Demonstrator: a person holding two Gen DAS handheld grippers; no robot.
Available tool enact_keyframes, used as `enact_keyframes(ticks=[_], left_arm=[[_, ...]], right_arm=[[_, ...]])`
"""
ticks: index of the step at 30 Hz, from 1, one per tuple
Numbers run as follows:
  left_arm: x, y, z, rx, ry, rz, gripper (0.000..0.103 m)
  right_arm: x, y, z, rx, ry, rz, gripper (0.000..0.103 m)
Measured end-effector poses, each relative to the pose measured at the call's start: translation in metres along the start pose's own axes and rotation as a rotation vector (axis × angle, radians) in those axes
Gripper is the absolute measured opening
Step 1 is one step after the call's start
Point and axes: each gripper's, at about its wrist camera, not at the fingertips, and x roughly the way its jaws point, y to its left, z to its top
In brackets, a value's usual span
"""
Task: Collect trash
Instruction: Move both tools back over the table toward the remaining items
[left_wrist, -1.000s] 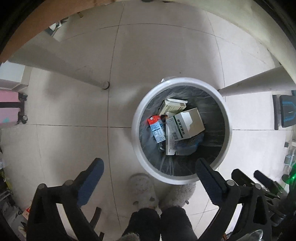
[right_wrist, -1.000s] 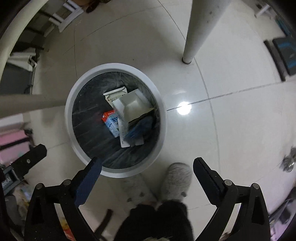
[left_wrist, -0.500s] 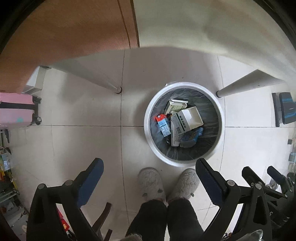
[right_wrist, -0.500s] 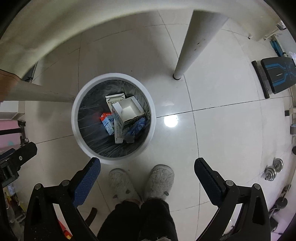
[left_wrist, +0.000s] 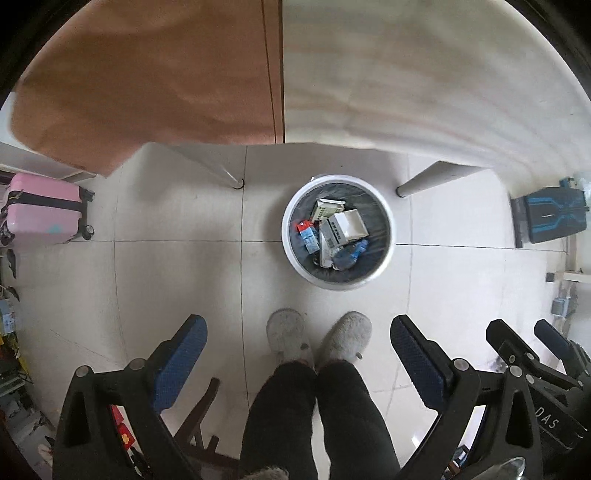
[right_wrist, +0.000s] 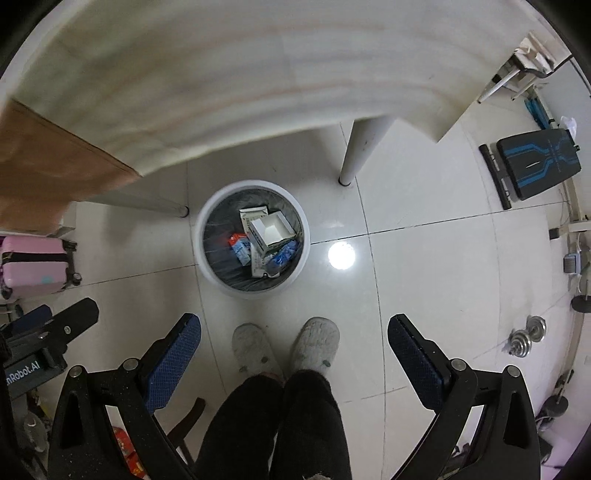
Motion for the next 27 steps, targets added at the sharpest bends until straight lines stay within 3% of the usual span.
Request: enact_keyframes(ticks=[10,16,21,27], left_arm=[[-0.111,0.007,-0.029,0.053,-0.059,-0.008,0.102],[-0.167,0.013,-0.028,0.064,-0.140,-0.038,0.102],[-0.209,0.011,-0.002,0.068,-0.232,-0.043,0.102],[-0.249,0.005,0.072,0.016,-0.329,-0.044,0.102]], right_arm=[[-0.145,0.016,-0.028,0.030,-0.048,0.036,0.102],[-0.208,0.026,-0.033,0.038,-0.077,0.069,0.102],[-0.252,0.025,-0.014,0.075,-0.113,0.128,0.102],[-0.290,0.021,0.056,0.065,-0.171,0.159,0.102]])
